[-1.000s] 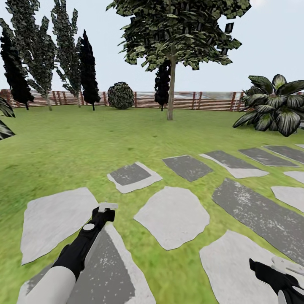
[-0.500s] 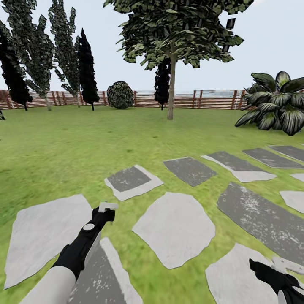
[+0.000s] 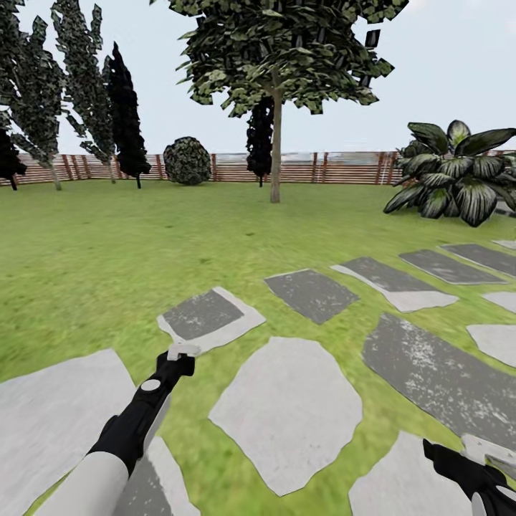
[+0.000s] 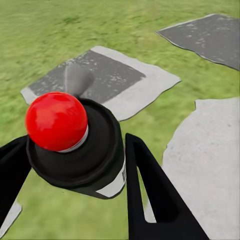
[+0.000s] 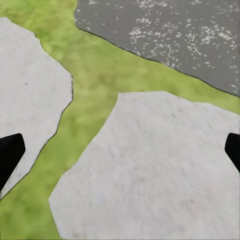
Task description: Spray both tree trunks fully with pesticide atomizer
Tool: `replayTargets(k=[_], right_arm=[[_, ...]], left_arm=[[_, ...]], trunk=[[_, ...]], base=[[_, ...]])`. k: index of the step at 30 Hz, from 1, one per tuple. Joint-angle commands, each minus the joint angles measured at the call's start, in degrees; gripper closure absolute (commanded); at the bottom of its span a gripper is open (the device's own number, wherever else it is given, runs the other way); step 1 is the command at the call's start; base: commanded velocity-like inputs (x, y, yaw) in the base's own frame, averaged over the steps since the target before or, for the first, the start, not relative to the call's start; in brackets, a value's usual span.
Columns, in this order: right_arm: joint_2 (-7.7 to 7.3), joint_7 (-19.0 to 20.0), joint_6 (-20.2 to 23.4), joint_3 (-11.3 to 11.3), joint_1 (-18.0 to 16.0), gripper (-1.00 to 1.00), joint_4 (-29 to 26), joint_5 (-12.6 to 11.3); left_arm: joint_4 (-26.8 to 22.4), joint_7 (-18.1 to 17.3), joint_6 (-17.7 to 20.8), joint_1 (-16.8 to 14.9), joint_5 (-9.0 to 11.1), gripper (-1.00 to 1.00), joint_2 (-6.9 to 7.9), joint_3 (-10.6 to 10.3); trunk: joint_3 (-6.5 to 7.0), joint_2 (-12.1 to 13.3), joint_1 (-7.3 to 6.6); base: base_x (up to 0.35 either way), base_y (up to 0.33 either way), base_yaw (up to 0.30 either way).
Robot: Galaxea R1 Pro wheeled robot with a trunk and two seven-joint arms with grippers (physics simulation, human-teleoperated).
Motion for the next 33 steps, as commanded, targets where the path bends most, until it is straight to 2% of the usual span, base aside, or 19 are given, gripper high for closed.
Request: replayTargets(k=[1, 33], right_arm=[[0.00, 0.0, 0.0, 0.0, 0.0, -1.00, 0.0, 0.0], [0.00, 0.0, 0.0, 0.0, 0.0, -1.00, 0.0, 0.0]], left_arm=[[0.0, 0.0, 0.0, 0.0, 0.0, 1.00, 0.00, 0.0], [0.0, 0.0, 0.0, 0.0, 0.0, 1.00, 0.00, 0.0]], trunk=[[0.00, 0.0, 0.00], [0.00, 0.0, 0.00]], base=[[0.329, 0.000, -0.020], [0.329, 0.000, -0.001]])
